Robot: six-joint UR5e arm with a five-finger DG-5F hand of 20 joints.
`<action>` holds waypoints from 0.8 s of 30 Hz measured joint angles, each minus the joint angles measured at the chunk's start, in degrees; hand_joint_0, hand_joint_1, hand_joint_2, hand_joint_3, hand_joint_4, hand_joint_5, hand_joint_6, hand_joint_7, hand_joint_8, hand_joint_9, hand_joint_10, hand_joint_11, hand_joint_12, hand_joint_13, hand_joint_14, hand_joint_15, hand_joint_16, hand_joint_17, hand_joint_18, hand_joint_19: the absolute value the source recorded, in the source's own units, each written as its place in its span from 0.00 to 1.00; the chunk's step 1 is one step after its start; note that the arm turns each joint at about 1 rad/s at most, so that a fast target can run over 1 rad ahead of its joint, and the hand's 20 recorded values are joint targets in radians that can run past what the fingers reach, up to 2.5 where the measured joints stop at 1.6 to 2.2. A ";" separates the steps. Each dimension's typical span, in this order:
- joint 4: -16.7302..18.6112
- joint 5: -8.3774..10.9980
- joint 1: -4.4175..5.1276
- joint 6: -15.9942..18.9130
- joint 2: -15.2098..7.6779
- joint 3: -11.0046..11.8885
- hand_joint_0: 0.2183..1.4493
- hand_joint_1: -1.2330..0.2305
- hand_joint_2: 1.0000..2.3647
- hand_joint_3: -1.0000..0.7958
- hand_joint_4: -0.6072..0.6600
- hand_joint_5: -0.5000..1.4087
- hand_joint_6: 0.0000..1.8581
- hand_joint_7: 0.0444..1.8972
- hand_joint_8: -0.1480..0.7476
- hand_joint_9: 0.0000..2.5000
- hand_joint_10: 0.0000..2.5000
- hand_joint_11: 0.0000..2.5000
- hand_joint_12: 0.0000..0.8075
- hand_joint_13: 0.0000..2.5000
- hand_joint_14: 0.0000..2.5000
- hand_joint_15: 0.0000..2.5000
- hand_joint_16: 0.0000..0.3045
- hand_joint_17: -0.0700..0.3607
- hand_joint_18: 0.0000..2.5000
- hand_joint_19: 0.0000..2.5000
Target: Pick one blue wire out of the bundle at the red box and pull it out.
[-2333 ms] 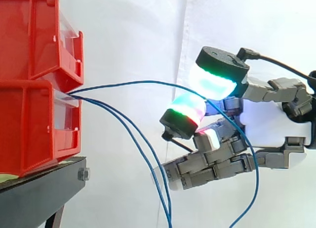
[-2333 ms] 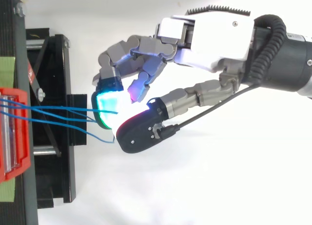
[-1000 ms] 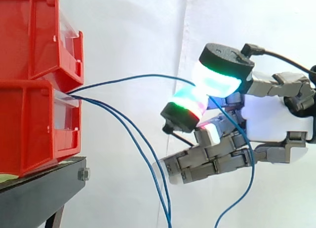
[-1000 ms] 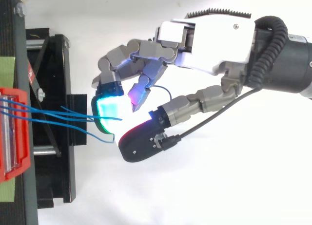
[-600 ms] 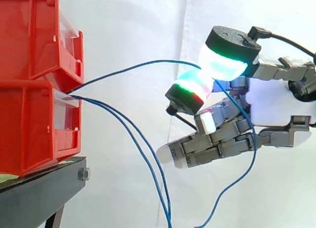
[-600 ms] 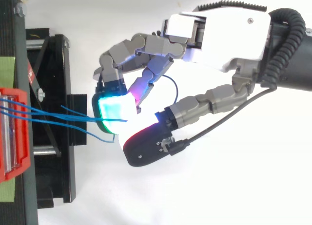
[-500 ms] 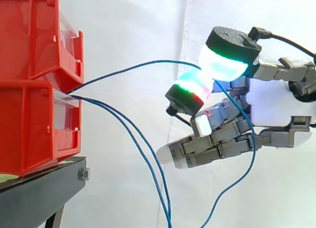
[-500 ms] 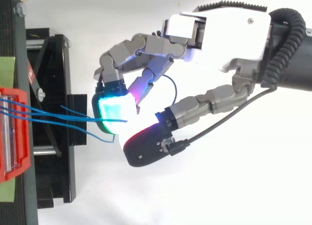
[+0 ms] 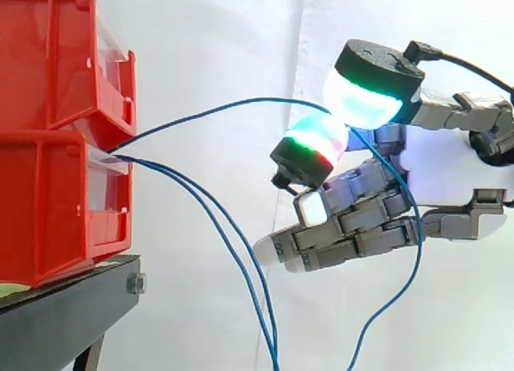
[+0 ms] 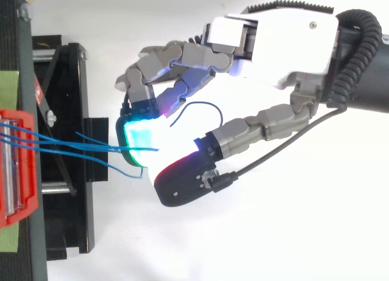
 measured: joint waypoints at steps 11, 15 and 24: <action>-0.05 0.07 -0.08 -0.11 -0.01 -0.01 0.28 0.32 0.01 0.55 0.46 0.21 0.45 0.66 0.49 0.36 0.01 0.24 0.53 0.10 0.00 0.03 0.24 0.55 0.05 0.07; -0.05 0.07 -0.09 -0.12 -0.01 -0.01 0.29 0.32 0.01 0.56 0.42 0.21 0.46 0.64 0.49 0.36 0.01 0.23 0.54 0.10 0.00 0.03 0.25 0.56 0.06 0.07; -0.05 1.26 -0.08 -0.28 -0.01 -0.01 0.28 0.31 0.03 0.57 0.36 0.22 0.45 0.63 0.49 0.36 0.01 0.20 0.55 0.10 0.00 0.03 0.26 0.57 0.06 0.06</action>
